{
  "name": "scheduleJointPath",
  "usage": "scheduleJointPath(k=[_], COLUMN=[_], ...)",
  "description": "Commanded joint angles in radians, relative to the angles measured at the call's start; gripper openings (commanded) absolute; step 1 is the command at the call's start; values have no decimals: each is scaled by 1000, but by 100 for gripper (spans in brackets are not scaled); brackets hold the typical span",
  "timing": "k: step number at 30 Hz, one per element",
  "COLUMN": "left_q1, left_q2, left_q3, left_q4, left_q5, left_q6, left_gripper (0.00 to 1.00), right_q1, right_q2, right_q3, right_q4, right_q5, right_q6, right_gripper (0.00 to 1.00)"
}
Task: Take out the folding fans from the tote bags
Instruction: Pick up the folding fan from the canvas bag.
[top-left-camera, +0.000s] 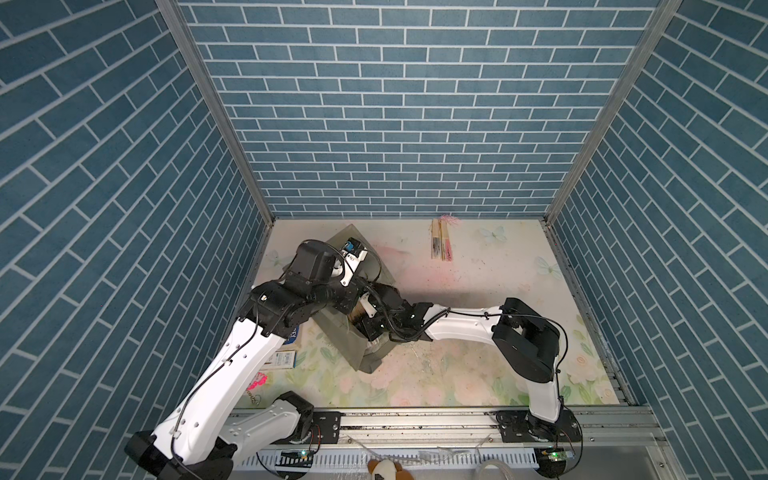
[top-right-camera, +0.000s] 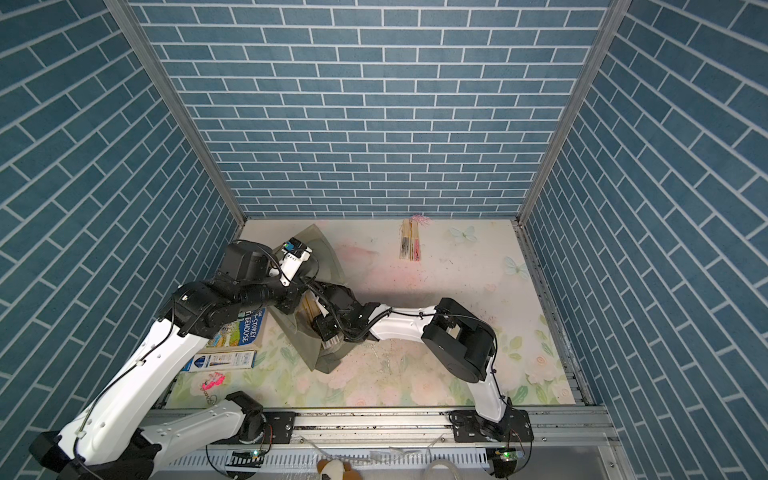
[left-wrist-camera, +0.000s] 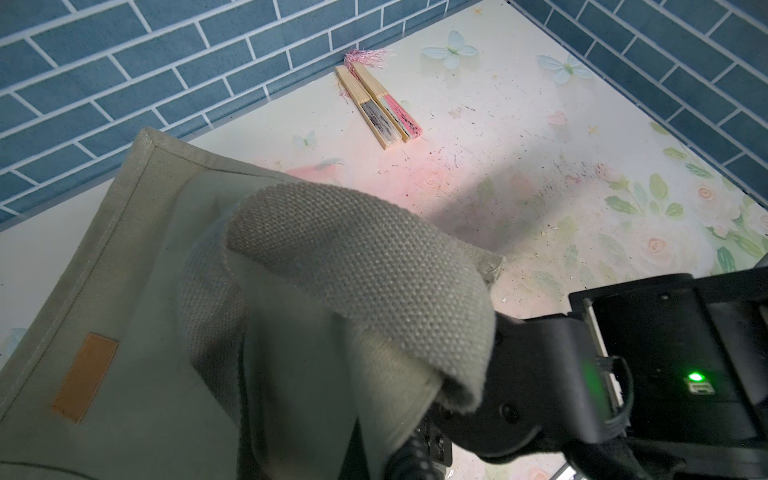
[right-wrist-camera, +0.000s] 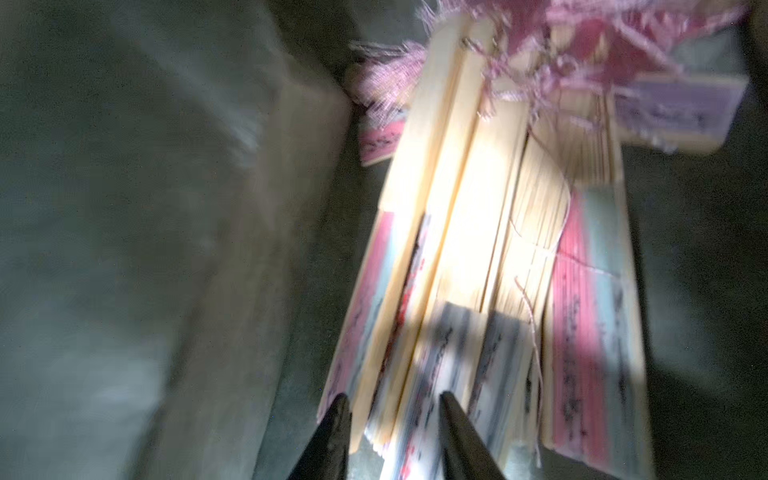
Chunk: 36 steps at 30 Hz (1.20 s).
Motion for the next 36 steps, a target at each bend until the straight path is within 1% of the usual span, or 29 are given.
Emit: scheduleJointPath(k=[1, 6, 12, 14, 19, 21, 31, 36], left_q1=[-6, -6, -6, -7, -6, -6, -6, -6], left_q2=[-18, -18, -16, -12, -12, -13, -22, -19], left_q3=[22, 19, 18, 16, 9, 8, -4, -8], left_q4=[10, 5, 7, 9, 15, 16, 19, 20], left_q5=[53, 37, 37, 38, 40, 40, 37, 39], left_q6=[11, 17, 19, 17, 17, 17, 19, 20], left_gripper=[0, 0, 0, 0, 0, 0, 0, 0], right_q1=[-14, -14, -16, -19, -22, -21, -29, -32], right_q2=[31, 57, 37, 34, 44, 42, 83, 108], right_q3=[6, 28, 1, -10, -11, -22, -11, -1], right_q4=[-87, -128, -140, -117, -60, -19, 6, -34], right_q5=[28, 13, 26, -12, -165, -197, -252, -238], right_q6=[114, 115, 124, 129, 179, 203, 255, 271], right_gripper=[37, 38, 40, 40, 38, 37, 34, 34])
